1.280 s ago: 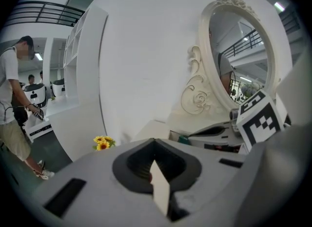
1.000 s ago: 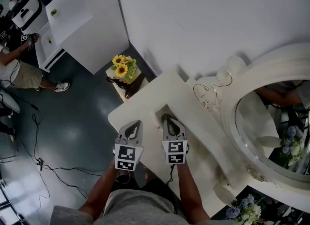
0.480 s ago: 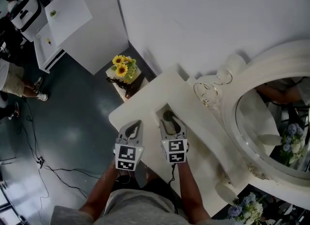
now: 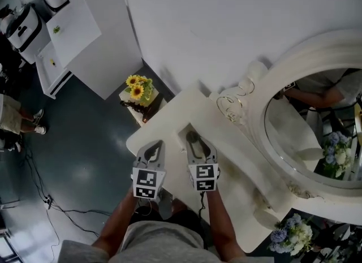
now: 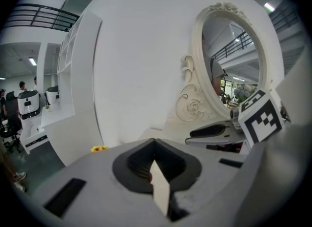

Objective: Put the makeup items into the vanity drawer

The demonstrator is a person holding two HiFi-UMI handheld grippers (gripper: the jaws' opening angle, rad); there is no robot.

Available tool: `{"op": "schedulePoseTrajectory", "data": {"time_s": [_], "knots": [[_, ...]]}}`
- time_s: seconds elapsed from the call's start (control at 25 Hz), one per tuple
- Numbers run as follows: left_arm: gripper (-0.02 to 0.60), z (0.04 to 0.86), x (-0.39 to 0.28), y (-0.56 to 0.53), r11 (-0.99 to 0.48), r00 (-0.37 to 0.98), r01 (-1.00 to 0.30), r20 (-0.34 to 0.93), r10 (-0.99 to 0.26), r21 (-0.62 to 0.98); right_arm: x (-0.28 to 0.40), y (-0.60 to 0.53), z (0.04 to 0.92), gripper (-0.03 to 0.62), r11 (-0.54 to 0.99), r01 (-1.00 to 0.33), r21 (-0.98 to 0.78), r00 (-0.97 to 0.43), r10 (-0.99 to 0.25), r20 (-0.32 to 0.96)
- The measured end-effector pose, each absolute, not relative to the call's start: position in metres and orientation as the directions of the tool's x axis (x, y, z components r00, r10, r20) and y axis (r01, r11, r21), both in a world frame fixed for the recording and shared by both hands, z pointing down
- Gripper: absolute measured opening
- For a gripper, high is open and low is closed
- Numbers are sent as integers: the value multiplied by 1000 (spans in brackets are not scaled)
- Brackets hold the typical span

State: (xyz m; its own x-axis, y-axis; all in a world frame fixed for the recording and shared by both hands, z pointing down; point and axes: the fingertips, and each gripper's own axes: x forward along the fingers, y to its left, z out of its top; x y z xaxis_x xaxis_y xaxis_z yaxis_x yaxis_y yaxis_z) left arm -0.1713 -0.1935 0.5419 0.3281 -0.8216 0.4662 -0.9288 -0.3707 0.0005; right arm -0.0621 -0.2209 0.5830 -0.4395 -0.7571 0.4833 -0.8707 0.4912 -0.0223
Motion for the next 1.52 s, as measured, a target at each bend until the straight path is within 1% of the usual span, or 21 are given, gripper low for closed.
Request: {"op": "schedulePoseTrajectory", "data": {"time_s": [0.24,0.44,0.72,0.92,1.12,1.52], "knots": [[0,509,-143,-196,-462,415,-887,408,-813,-20,-32,-211,546,166,399,-917,-1,-361,-829,428],[0,483,-111,-194,-550,504,-835,361,-785,-29,8,-194,511,163,280,-960,25,-251,-893,375],[0,453,-61,-174,-668,625,-743,311,-716,-46,63,-152,472,120,104,-993,51,-84,-951,297],[0,440,-26,-155,-743,701,-667,286,-653,-58,98,-115,456,87,-25,-998,58,39,-966,256],[0,433,-2,-133,-797,758,-600,271,-594,-69,119,-79,450,55,-123,-990,62,134,-962,237],[0,436,22,-93,-866,823,-494,280,-494,-76,132,-19,447,28,-249,-966,62,257,-943,213]]}}
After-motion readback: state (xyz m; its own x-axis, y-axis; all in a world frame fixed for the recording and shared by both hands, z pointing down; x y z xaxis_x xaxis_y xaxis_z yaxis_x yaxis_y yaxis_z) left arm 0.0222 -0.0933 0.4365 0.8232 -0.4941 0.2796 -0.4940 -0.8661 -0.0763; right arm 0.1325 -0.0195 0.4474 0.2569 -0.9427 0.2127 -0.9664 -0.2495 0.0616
